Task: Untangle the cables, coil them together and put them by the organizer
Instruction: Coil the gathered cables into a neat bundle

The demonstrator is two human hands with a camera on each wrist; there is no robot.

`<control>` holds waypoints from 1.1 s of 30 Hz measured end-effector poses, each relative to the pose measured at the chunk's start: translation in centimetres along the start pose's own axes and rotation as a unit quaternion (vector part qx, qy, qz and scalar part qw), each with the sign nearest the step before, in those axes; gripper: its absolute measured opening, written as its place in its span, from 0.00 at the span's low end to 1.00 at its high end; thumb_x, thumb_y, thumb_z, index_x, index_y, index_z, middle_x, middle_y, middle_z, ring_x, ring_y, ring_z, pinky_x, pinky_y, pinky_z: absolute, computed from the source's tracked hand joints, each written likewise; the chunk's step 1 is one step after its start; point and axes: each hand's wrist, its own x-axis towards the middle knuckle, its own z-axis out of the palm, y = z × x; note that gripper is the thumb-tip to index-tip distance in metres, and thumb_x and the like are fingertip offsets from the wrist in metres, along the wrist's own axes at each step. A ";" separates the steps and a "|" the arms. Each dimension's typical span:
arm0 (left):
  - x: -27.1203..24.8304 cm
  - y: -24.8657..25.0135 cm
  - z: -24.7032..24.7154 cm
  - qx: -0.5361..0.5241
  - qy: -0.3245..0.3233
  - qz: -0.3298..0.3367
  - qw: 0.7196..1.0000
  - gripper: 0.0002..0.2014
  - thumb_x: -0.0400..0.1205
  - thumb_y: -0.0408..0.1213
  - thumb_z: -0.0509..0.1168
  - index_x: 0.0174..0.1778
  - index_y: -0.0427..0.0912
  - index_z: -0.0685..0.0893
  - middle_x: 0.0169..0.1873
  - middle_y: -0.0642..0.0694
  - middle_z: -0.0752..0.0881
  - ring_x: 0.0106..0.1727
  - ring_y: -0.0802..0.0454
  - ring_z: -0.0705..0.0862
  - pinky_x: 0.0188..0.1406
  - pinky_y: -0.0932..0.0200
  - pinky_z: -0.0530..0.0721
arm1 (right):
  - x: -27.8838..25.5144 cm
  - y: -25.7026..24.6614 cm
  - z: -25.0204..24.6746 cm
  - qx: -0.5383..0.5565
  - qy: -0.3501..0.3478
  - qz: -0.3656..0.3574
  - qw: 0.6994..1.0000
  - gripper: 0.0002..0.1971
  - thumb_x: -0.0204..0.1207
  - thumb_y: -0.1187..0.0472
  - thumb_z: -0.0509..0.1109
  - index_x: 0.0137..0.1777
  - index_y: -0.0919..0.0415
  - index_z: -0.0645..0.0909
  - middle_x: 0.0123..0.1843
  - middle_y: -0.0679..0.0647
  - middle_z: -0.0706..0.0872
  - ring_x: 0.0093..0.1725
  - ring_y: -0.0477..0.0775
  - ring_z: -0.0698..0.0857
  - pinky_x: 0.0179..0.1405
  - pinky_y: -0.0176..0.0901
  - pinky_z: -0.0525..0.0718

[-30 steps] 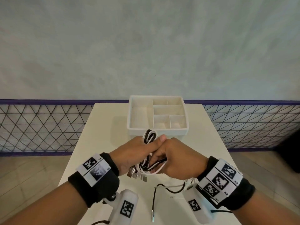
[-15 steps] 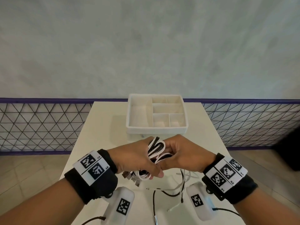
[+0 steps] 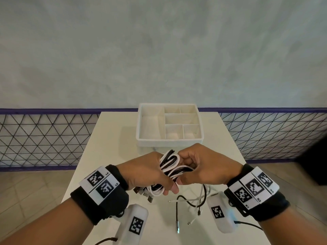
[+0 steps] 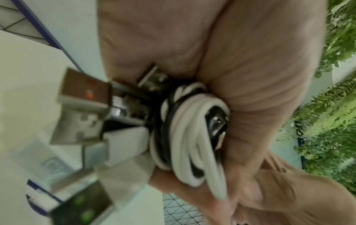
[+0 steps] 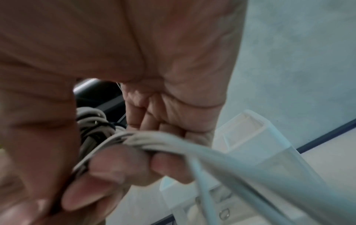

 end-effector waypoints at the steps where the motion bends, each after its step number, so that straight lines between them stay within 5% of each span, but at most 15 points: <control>1: 0.0 -0.1 -0.1 -0.003 0.001 -0.005 1.000 0.08 0.71 0.32 0.78 0.44 0.35 0.91 0.39 0.35 0.92 0.36 0.48 0.87 0.42 0.51 0.85 | 0.0 0.0 0.0 -0.007 0.006 0.002 1.000 0.08 0.70 0.64 0.81 0.48 0.62 0.88 0.43 0.53 0.94 0.39 0.53 0.90 0.41 0.46 0.87; 3: 0.0 0.1 -0.1 -0.007 -0.002 -0.010 1.000 0.06 0.73 0.33 0.77 0.43 0.35 0.90 0.37 0.40 0.92 0.35 0.50 0.87 0.41 0.53 0.86 | 0.0 0.0 0.1 0.003 0.026 -0.012 1.000 0.05 0.71 0.66 0.81 0.45 0.63 0.89 0.39 0.55 0.93 0.35 0.48 0.87 0.37 0.40 0.83; 8: 0.8 0.3 0.9 -0.023 0.054 -0.004 0.998 0.07 0.74 0.36 0.78 0.37 0.41 0.86 0.29 0.46 0.83 0.33 0.49 0.82 0.39 0.56 0.81 | 0.6 0.1 0.8 0.036 0.085 -0.050 0.995 0.05 0.71 0.69 0.80 0.46 0.65 0.89 0.40 0.58 0.93 0.36 0.52 0.87 0.39 0.50 0.87; 10: 0.6 0.2 0.6 -0.077 0.074 0.002 0.994 0.04 0.76 0.32 0.75 0.41 0.36 0.87 0.26 0.47 0.82 0.28 0.52 0.81 0.32 0.59 0.80 | 0.4 0.4 0.4 0.095 0.115 -0.042 0.988 0.08 0.71 0.68 0.81 0.49 0.63 0.89 0.36 0.60 0.91 0.32 0.50 0.83 0.33 0.41 0.82; 12: 0.0 0.1 0.1 -0.179 0.088 0.018 0.980 0.04 0.78 0.32 0.74 0.45 0.35 0.88 0.23 0.48 0.79 0.23 0.53 0.78 0.26 0.61 0.79 | 0.1 1.2 -0.5 0.162 0.169 -0.034 0.972 0.11 0.72 0.64 0.80 0.54 0.59 0.89 0.34 0.65 0.87 0.29 0.53 0.79 0.33 0.42 0.79; 15: -0.2 -0.2 -0.4 -0.334 0.112 0.067 0.934 0.09 0.76 0.39 0.76 0.39 0.38 0.84 0.22 0.47 0.73 0.23 0.52 0.76 0.27 0.57 0.78 | 0.2 1.9 -0.3 0.197 0.233 -0.073 0.950 0.08 0.81 0.64 0.71 0.54 0.64 0.91 0.28 0.58 0.75 0.27 0.60 0.68 0.30 0.44 0.69; 17: 0.2 -0.1 -0.1 -0.379 0.152 0.087 0.909 0.11 0.73 0.42 0.76 0.33 0.42 0.82 0.22 0.48 0.73 0.23 0.52 0.76 0.31 0.55 0.77 | 0.5 1.5 1.3 0.200 0.251 -0.116 0.940 0.12 0.85 0.65 0.65 0.57 0.57 0.91 0.29 0.55 0.68 0.29 0.62 0.62 0.29 0.49 0.62; 19: 0.7 0.0 0.6 -0.368 0.198 0.101 0.903 0.15 0.69 0.47 0.80 0.31 0.43 0.82 0.23 0.48 0.76 0.25 0.52 0.77 0.34 0.54 0.77 | 0.8 0.2 3.1 0.151 0.276 -0.162 0.935 0.17 0.87 0.65 0.62 0.61 0.46 0.89 0.28 0.43 0.72 0.27 0.50 0.67 0.29 0.40 0.64; 21: 0.9 0.4 1.2 -0.359 0.222 0.111 0.900 0.20 0.63 0.51 0.83 0.36 0.40 0.84 0.25 0.45 0.79 0.27 0.50 0.80 0.30 0.56 0.81 | 1.0 -0.6 4.5 0.075 0.298 -0.200 0.930 0.14 0.88 0.66 0.61 0.58 0.52 0.87 0.33 0.42 0.80 0.29 0.42 0.75 0.33 0.31 0.73; 23: 0.9 1.0 1.6 -0.374 0.228 0.109 0.892 0.20 0.63 0.50 0.80 0.41 0.37 0.88 0.26 0.44 0.85 0.28 0.49 0.84 0.25 0.59 0.82 | 1.2 -1.0 5.6 0.013 0.314 -0.218 0.924 0.11 0.87 0.70 0.61 0.56 0.63 0.85 0.44 0.55 0.81 0.38 0.46 0.81 0.38 0.35 0.82; 25: 0.9 1.4 1.9 -0.396 0.239 0.090 0.882 0.16 0.70 0.47 0.78 0.44 0.38 0.91 0.28 0.45 0.88 0.30 0.50 0.88 0.23 0.62 0.82 | 1.4 -0.9 6.6 -0.053 0.295 -0.209 0.931 0.10 0.86 0.69 0.59 0.55 0.65 0.83 0.53 0.57 0.76 0.46 0.49 0.83 0.43 0.41 0.87; 29: 1.1 1.1 2.2 -0.432 0.310 0.048 0.846 0.13 0.77 0.47 0.74 0.40 0.38 0.89 0.31 0.42 0.88 0.30 0.50 0.88 0.20 0.62 0.80 | 1.1 -0.8 6.9 -0.142 0.238 -0.189 0.942 0.15 0.87 0.62 0.57 0.70 0.59 0.77 0.66 0.50 0.69 0.44 0.50 0.84 0.38 0.48 0.88; 31: 1.1 1.1 1.4 -0.467 0.338 0.043 0.816 0.14 0.78 0.46 0.74 0.38 0.37 0.88 0.28 0.41 0.87 0.30 0.48 0.87 0.25 0.59 0.84 | 0.4 -0.4 6.5 -0.139 0.231 -0.197 0.943 0.24 0.86 0.61 0.63 0.81 0.52 0.68 0.74 0.46 0.66 0.44 0.46 0.85 0.42 0.43 0.88; 33: 1.0 0.9 0.3 -0.533 0.345 0.059 0.770 0.11 0.79 0.42 0.73 0.37 0.39 0.84 0.24 0.46 0.82 0.25 0.49 0.83 0.27 0.59 0.84 | -0.3 0.4 5.9 -0.122 0.237 -0.167 0.949 0.30 0.81 0.58 0.71 0.82 0.47 0.67 0.75 0.43 0.68 0.46 0.39 0.83 0.46 0.34 0.84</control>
